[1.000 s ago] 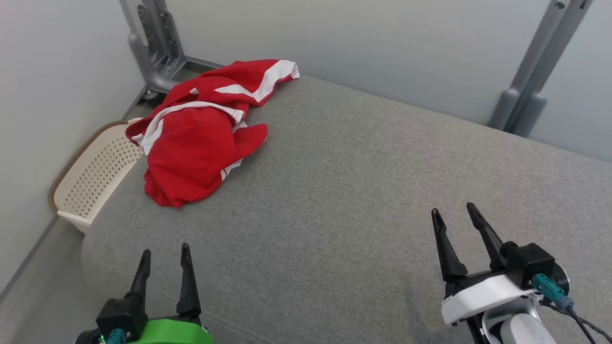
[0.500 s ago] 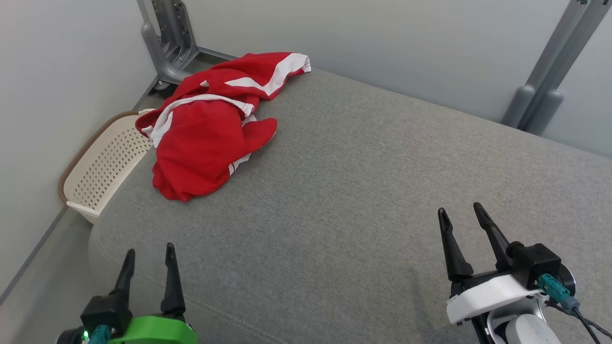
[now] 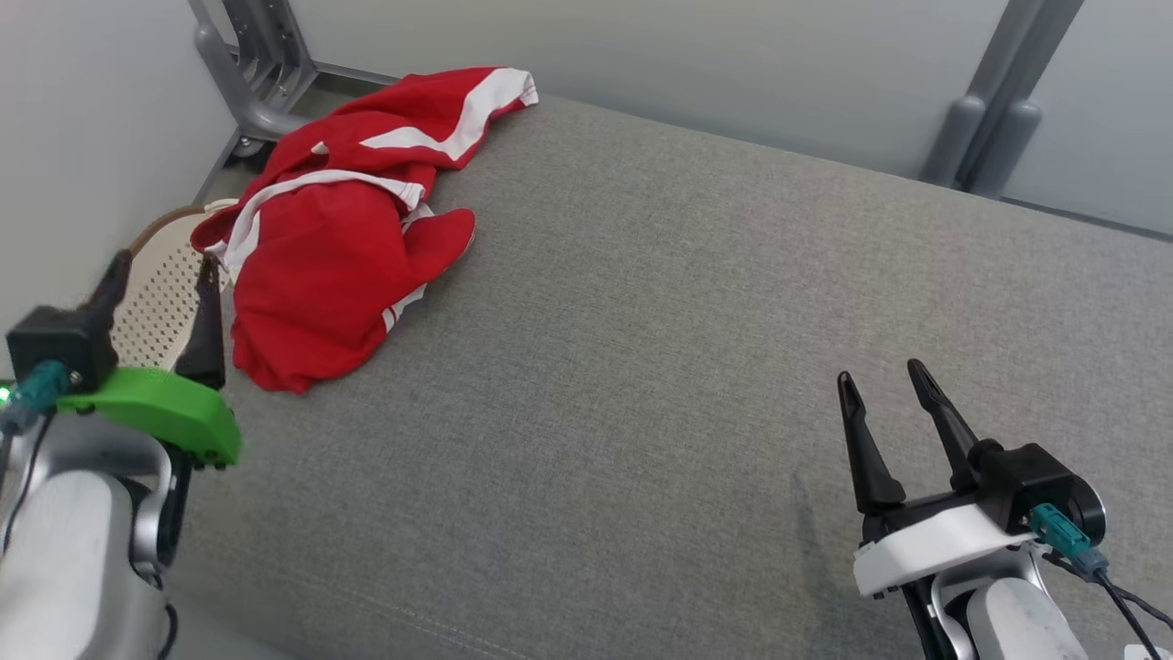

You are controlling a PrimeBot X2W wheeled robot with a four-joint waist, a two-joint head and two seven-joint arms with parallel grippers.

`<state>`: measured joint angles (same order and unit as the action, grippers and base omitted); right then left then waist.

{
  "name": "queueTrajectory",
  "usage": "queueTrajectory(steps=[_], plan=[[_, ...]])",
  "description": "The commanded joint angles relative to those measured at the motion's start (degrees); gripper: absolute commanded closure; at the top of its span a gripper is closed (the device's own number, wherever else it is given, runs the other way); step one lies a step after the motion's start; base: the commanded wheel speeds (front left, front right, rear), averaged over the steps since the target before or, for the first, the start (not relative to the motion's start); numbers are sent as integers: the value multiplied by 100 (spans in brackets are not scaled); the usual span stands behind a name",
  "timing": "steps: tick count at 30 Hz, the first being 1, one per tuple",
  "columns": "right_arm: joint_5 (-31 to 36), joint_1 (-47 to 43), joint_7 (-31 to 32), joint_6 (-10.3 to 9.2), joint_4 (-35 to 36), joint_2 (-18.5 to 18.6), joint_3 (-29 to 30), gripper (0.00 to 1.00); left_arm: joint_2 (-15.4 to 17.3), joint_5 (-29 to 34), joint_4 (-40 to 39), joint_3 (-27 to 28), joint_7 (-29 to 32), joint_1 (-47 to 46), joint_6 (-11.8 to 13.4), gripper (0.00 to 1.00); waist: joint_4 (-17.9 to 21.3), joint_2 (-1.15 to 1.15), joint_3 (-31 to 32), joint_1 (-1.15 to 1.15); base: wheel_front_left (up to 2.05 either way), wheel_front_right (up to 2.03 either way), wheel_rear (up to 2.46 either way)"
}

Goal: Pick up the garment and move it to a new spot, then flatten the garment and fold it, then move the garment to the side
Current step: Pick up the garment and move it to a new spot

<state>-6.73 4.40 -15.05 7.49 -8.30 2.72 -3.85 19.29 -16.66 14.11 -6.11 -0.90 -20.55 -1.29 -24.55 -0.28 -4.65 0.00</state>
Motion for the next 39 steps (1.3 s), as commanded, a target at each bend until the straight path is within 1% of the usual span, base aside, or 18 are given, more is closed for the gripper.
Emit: queueTrajectory(steps=[1,6,13,22,25,32,33,34,35,36,39], plan=[[42,75,-19,0,19,30,15,0,56,-1,94,-7,59,-176,-42,0,193,28,-189,0,0,0,0],[217,242,-20,0,28,30,-49,0,270,-196,872,7,448,-873,-279,0,527,28,-533,0,0,0,0],[496,443,-20,0,23,29,-103,0,438,-364,1920,-69,894,-1605,-437,0,913,28,-1068,0,0,0,0],[779,604,-20,0,116,28,-84,0,464,-488,2909,-175,833,-2095,-516,0,1190,28,-1576,0,0,0,0],[856,656,-17,0,174,28,-79,0,436,-538,3159,-225,791,-2190,-548,0,1224,28,-1674,0,0,0,0],[948,756,42,0,346,29,-178,0,482,-606,3752,-275,700,-2400,-557,0,1316,28,-1836,0,0,0,0],[958,774,41,0,369,29,-188,0,478,-613,3833,-279,686,-2427,-553,18,1327,28,-1854,0,0,0,0],[963,776,41,0,379,29,-196,0,471,-612,3903,-292,668,-2449,-554,48,1336,28,-1866,0,0,0,0],[961,777,40,0,384,29,-205,0,471,-610,3966,-302,635,-2471,-557,84,1346,28,-1874,0,0,0,0],[957,776,40,0,381,29,-211,0,474,-598,4024,-314,609,-2491,-558,100,1355,28,-1878,0,0,0,0],[942,784,35,0,368,29,-214,0,485,-547,4133,-358,540,-2513,-547,100,1371,28,-1875,0,0,0,0]])
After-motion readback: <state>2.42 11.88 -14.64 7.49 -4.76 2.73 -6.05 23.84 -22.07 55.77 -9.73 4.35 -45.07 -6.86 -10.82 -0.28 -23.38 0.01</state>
